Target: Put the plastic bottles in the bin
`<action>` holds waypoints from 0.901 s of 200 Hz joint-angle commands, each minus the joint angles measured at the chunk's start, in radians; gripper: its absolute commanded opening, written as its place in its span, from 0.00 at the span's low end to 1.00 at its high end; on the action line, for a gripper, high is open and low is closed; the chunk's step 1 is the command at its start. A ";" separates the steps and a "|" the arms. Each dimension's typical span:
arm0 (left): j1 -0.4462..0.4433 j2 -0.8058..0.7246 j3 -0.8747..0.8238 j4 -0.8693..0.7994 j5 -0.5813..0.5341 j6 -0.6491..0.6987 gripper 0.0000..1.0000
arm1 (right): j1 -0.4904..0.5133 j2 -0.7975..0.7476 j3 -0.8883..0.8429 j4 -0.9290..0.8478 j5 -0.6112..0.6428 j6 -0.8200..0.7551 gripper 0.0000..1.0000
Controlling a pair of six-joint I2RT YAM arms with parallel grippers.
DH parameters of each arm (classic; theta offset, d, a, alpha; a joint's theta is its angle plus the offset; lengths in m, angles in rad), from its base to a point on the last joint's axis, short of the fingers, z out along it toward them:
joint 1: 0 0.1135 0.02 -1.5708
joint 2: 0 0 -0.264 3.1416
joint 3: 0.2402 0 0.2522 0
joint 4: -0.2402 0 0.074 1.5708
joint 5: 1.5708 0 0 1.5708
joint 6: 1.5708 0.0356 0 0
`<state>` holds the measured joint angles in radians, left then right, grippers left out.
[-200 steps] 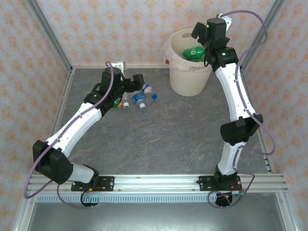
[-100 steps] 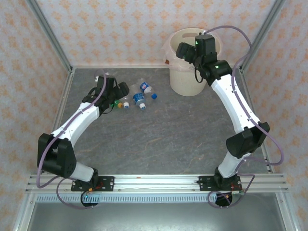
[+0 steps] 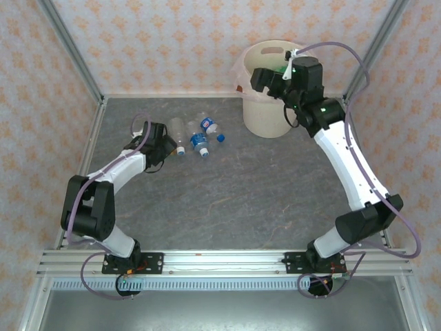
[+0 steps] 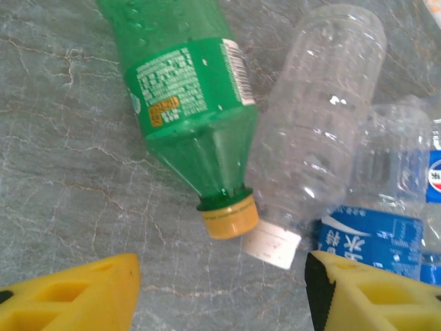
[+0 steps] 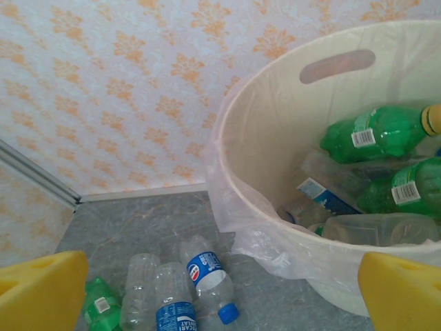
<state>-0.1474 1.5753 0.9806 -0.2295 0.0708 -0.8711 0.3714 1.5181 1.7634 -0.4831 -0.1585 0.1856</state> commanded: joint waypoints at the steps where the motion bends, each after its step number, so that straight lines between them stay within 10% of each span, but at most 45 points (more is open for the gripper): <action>1: 0.023 0.041 -0.007 0.053 0.022 -0.034 0.64 | -0.002 -0.057 -0.034 0.060 -0.011 -0.040 1.00; 180: 0.049 0.278 0.134 0.073 0.061 0.007 0.60 | -0.002 -0.035 -0.052 0.093 -0.005 -0.068 1.00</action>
<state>-0.1150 1.8282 1.0855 -0.1562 0.1310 -0.8856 0.3714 1.4708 1.6924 -0.4099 -0.1654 0.1390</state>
